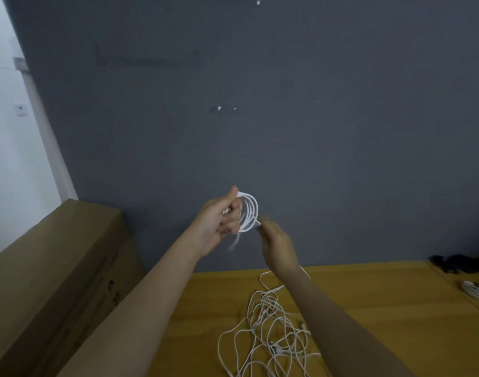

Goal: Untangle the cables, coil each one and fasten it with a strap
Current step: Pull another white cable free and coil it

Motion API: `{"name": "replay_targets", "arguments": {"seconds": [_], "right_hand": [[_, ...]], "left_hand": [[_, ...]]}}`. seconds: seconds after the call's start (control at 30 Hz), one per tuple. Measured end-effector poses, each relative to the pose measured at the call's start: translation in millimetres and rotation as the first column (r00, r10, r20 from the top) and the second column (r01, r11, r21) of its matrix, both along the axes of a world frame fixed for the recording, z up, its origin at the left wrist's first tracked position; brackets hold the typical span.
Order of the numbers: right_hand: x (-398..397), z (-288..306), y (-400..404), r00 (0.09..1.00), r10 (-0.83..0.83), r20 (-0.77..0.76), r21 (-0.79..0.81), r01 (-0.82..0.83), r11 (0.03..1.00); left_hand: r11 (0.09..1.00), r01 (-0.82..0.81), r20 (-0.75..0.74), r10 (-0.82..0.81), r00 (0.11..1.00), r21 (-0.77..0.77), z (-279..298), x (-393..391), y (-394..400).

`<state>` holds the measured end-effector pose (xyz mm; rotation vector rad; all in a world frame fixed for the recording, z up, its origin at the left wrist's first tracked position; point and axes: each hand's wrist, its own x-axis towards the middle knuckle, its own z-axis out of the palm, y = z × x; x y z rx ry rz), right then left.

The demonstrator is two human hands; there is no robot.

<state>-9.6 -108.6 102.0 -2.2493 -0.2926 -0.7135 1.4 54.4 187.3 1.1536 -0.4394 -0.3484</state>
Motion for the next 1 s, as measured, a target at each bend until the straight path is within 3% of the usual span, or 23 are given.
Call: {"name": "replay_targets", "arguments": {"seconds": [0.1, 0.17, 0.23, 0.27, 0.3, 0.37, 0.43, 0.5, 0.6, 0.7, 0.8, 0.9, 1.0], "right_hand": [[-10, -8, 2, 0.991, -0.065, -0.113, 0.004, 0.066, 0.998], [-15, -20, -1, 0.963, -0.109, -0.248, -0.050, 0.100, 0.994], [-20, -31, -4, 0.898, -0.155, -0.411, -0.007, 0.167, 0.986], [-22, -38, -8, 0.864, -0.208, -0.459, -0.084, 0.190, 0.978], [-23, -44, -13, 0.845, -0.272, -0.460, -0.267, 0.161, 0.950], [-30, -61, -27, 0.813, -0.344, -0.470, -0.517, 0.063, 0.853], [-38, -79, -38, 0.754, -0.363, -0.547, -0.585, -0.034, 0.810], [-44, -93, -41, 0.752, -0.323, -0.574, -0.562, -0.075, 0.824], [-49, -96, -34, 0.863, -0.232, -0.450, -0.500, -0.028, 0.866], [-52, -86, -28, 0.959, -0.113, -0.260, -0.400, -0.001, 0.916], [-56, -72, -31, 0.997, -0.082, 0.011, -0.242, 0.082, 0.967], [-56, -56, -37, 0.984, -0.132, 0.121, -0.128, 0.148, 0.981], [-51, -36, -45, 0.971, -0.219, 0.097, 0.097, 0.210, 0.973]], "left_hand": [[0.973, -0.103, -0.093, 0.085, 0.992, -0.206, 5, 12, 0], [0.954, -0.169, -0.124, 0.142, 0.982, -0.249, 7, 19, 0], [0.938, -0.225, -0.132, 0.196, 0.972, -0.263, 7, 23, -2], [0.928, -0.264, -0.116, 0.241, 0.963, -0.262, 8, 24, -2], [0.912, -0.316, -0.094, 0.302, 0.949, -0.263, 9, 26, -2], [0.852, -0.452, -0.043, 0.457, 0.888, -0.263, 15, 33, 2], [0.785, -0.583, 0.047, 0.603, 0.796, -0.209, 20, 41, 8], [0.755, -0.650, 0.213, 0.651, 0.729, -0.087, 19, 48, 10], [0.673, -0.725, 0.498, 0.583, 0.642, 0.147, 10, 54, 6], [0.554, -0.766, 0.683, 0.422, 0.596, 0.327, -4, 61, 9], [0.328, -0.819, 0.819, 0.183, 0.543, 0.470, -21, 72, 18], [0.103, -0.783, 0.790, -0.064, 0.610, 0.613, -42, 73, 26], [0.025, -0.638, 0.627, -0.220, 0.748, 0.770, -64, 66, 34]]}}
